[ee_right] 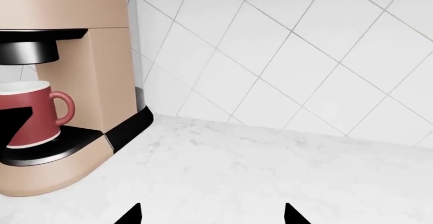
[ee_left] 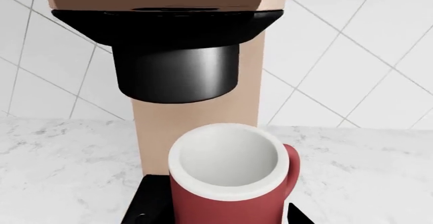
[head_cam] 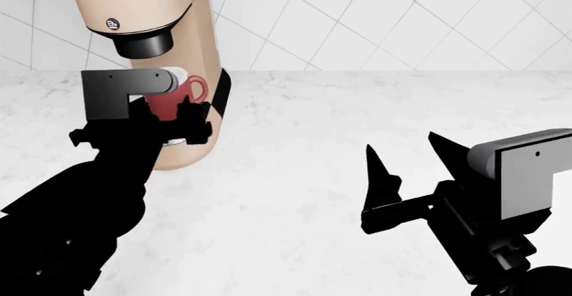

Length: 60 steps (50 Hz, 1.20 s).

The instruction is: Pick the mug from under the coffee machine dispenser and place it on the counter.

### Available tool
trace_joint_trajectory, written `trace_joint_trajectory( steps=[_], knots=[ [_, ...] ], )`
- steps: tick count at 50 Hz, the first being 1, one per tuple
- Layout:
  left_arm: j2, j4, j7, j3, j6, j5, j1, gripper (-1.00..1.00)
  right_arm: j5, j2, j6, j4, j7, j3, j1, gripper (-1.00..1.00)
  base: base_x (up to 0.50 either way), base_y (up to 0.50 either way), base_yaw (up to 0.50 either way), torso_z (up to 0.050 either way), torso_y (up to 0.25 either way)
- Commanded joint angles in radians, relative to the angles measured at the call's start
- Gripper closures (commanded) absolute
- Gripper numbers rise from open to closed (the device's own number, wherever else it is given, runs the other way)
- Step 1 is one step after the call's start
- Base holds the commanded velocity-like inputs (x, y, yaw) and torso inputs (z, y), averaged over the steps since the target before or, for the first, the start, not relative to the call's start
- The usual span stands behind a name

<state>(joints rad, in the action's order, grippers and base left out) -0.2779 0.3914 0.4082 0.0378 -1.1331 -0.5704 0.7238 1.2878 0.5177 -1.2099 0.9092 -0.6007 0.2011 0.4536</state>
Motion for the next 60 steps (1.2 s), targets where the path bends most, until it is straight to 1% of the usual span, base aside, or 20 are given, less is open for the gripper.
trace_joint_trajectory(
  steps=[1, 7, 13, 18, 28, 33, 37, 43, 52, 55, 60],
  knots=[
    [0.019, 0.159, 0.009, -0.041, -0.113, -0.125, -0.017, 1.00, -0.036, 0.020, 0.019, 0.014, 0.005, 0.006, -0.021, -1.00, 0.00, 0.00, 0.00, 0.000, 0.000],
    [0.044, 0.243, -0.001, -0.069, -0.198, -0.230, -0.008, 1.00, -0.063, 0.024, 0.029, 0.009, 0.009, 0.001, -0.033, -1.00, 0.00, 0.00, 0.00, 0.000, 0.000],
    [0.055, 0.280, -0.020, -0.051, -0.219, -0.280, -0.015, 1.00, -0.052, 0.030, 0.028, 0.009, -0.004, 0.001, -0.027, -1.00, 0.00, 0.00, 0.00, 0.000, 0.000],
    [0.055, 0.271, -0.045, 0.022, -0.183, -0.261, -0.024, 1.00, -0.015, 0.042, 0.032, 0.008, -0.021, 0.024, -0.017, -1.00, 0.00, 0.00, 0.00, 0.000, 0.000],
    [0.058, 0.238, -0.075, 0.102, -0.115, -0.227, -0.050, 1.00, -0.021, 0.047, 0.050, 0.018, -0.018, 0.031, -0.041, -1.00, 0.00, 0.00, 0.00, 0.000, 0.000],
    [0.055, 0.187, -0.097, 0.139, -0.055, -0.185, -0.050, 1.00, -0.025, 0.049, 0.057, 0.015, -0.013, 0.030, -0.048, -1.00, 0.00, 0.00, 0.00, 0.000, 0.000],
    [0.045, 0.102, -0.130, 0.179, 0.025, -0.127, -0.057, 1.00, -0.037, 0.046, 0.066, 0.013, -0.005, 0.026, -0.058, -1.00, 0.00, 0.00, 0.00, 0.000, 0.000],
    [0.042, 0.042, -0.159, 0.221, 0.093, -0.087, -0.079, 1.00, -0.037, 0.048, 0.082, 0.010, -0.002, 0.040, -0.073, -1.00, 0.00, 0.00, 0.00, 0.000, 0.000],
    [0.040, -0.033, -0.184, 0.267, 0.134, -0.058, -0.095, 1.00, -0.027, 0.053, 0.084, 0.014, -0.016, 0.037, -0.070, -1.00, 0.00, 0.00, 0.00, 0.000, 0.000],
    [0.041, -0.056, -0.188, 0.274, 0.145, -0.051, -0.097, 1.00, -0.059, 0.045, 0.091, 0.003, 0.006, 0.015, -0.078, -1.00, 0.00, 0.00, 0.00, 0.000, 0.000],
    [0.041, -0.065, -0.189, 0.285, 0.144, -0.051, -0.102, 1.00, -0.057, 0.048, 0.097, -0.002, 0.010, 0.015, -0.074, -1.00, 0.00, 0.00, 0.00, 0.000, 0.000]
  ],
)
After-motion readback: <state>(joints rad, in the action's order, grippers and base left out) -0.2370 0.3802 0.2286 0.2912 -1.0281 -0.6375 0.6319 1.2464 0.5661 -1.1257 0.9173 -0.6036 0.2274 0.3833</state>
